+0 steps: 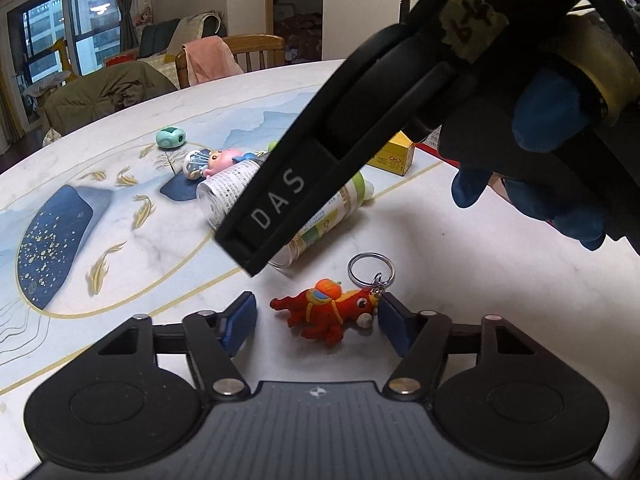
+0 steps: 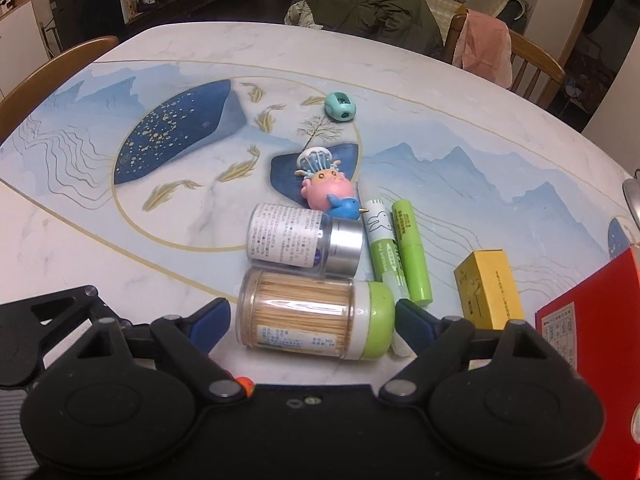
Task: Organize rigid objects
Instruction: 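Grasp the orange horse keychain with the left tool while the right tool grasps the toothpick jar, then carry the keychain and the toothpick jar with both tools to the red box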
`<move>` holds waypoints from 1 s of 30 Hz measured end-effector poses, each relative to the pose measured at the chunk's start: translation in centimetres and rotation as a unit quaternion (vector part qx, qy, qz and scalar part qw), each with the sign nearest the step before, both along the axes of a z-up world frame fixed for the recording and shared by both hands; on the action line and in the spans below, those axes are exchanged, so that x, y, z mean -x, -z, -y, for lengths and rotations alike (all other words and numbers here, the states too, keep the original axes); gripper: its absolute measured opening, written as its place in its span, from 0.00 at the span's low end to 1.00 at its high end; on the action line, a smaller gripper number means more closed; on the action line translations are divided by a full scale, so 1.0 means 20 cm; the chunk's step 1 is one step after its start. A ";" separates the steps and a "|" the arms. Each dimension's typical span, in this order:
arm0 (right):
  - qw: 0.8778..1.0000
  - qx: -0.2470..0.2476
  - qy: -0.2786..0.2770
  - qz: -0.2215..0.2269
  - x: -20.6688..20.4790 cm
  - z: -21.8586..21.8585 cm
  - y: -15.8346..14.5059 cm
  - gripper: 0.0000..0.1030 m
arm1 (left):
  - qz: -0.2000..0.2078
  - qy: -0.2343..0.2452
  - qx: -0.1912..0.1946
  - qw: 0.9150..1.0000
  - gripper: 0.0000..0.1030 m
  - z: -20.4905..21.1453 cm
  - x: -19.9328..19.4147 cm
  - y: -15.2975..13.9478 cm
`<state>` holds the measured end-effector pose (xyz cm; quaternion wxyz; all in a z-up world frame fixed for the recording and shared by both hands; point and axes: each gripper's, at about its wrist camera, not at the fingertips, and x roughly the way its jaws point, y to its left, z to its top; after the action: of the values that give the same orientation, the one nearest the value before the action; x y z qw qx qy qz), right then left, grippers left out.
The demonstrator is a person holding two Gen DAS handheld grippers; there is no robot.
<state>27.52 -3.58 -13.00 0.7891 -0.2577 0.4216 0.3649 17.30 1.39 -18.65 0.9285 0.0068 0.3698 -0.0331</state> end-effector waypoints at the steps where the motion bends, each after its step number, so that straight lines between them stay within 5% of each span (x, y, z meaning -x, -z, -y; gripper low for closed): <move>1: 1.000 0.003 0.000 0.003 0.00 0.00 0.00 0.82 | 0.001 0.002 0.000 1.000 0.56 0.00 0.00 0.00; 12: 1.000 -0.014 0.023 -0.003 0.01 0.07 -0.05 0.79 | -0.011 -0.005 0.011 1.000 0.55 -0.01 0.01 -0.02; 30: 0.993 -0.089 0.074 -0.016 0.12 0.42 -0.37 0.79 | -0.003 -0.051 0.063 0.997 0.55 -0.08 0.08 -0.18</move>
<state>25.06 -12.08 -5.63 0.8271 -0.1488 0.4178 0.3453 15.74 2.95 -15.03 0.9264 -0.0708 0.3696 -0.0089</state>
